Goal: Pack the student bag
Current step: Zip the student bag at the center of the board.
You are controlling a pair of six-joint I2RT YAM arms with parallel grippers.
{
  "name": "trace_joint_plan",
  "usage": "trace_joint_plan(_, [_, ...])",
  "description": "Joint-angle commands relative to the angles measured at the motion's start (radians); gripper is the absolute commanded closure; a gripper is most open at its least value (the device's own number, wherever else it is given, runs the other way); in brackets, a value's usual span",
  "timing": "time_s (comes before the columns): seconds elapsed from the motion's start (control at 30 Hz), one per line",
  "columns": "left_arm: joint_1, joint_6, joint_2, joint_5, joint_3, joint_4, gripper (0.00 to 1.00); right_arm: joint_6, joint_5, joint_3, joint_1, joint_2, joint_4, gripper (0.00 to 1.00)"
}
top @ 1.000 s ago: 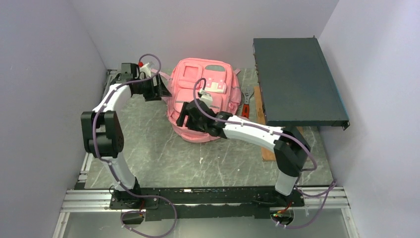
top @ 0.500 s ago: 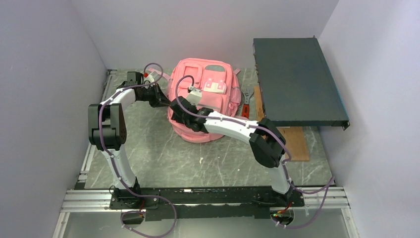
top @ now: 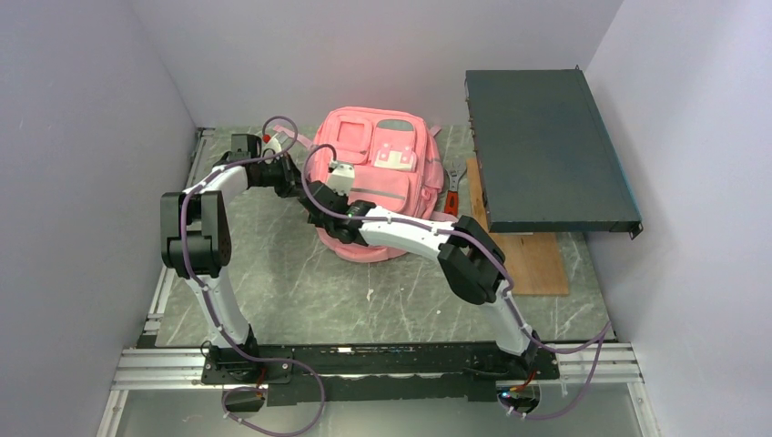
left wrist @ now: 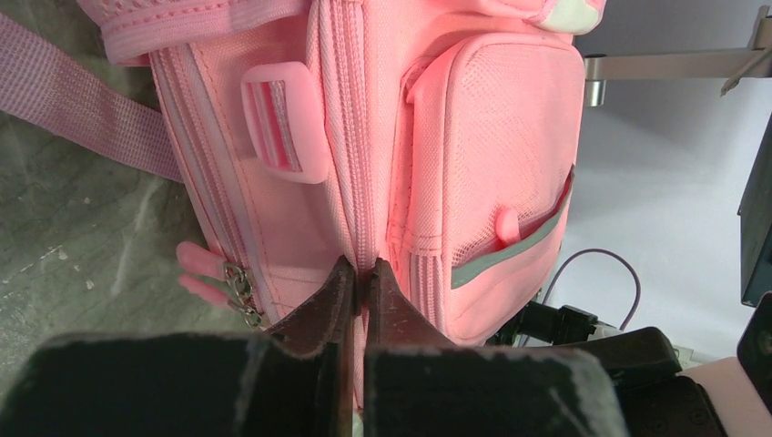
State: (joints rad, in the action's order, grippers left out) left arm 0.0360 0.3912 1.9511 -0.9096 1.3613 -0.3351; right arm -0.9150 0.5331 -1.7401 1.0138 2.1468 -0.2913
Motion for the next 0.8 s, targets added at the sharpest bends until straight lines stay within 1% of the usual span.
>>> trace_joint_plan(0.0, [-0.005, 0.018, -0.049, -0.092, -0.005, 0.006, 1.0, 0.04, 0.103, -0.094, -0.011, 0.049, 0.023, 0.62])
trace_joint_plan(0.03, [-0.005, 0.016, -0.049, -0.09, -0.004, 0.003, 1.0, 0.043, 0.115, -0.095, -0.009, 0.055, 0.029, 0.63])
trace_joint_plan(0.17, [-0.004, 0.007, -0.05, -0.085, 0.0, -0.006, 1.0, 0.049, 0.154, -0.098, -0.004, 0.067, 0.063, 0.76])
trace_joint_plan(0.37, [-0.002, 0.009, -0.045, -0.087, 0.003, -0.005, 1.0, 0.041, 0.212, -0.103, 0.001, 0.084, 0.078, 0.78])
trace_joint_plan(0.47, [-0.001, 0.004, -0.05, -0.064, 0.003, -0.009, 1.0, 0.08, 0.204, -0.088, 0.004, 0.079, 0.114, 0.89])
trace_joint_plan(0.53, [0.0, -0.012, -0.057, -0.035, 0.006, -0.024, 1.0, 0.12, 0.197, -0.064, 0.009, 0.066, 0.132, 1.0])
trace_joint_plan(0.6, [0.0, -0.031, -0.06, -0.009, 0.014, -0.041, 1.0, 0.166, 0.155, -0.02, 0.015, 0.032, 0.143, 1.0])
trace_joint_plan(0.7, [0.002, -0.074, -0.057, 0.048, 0.033, -0.084, 1.0, 0.328, -0.037, 0.085, 0.022, -0.083, 0.162, 1.0])
trace_joint_plan(0.77, [0.006, -0.102, -0.052, 0.098, 0.051, -0.112, 1.0, 0.402, -0.124, 0.194, 0.039, -0.172, 0.157, 1.0])
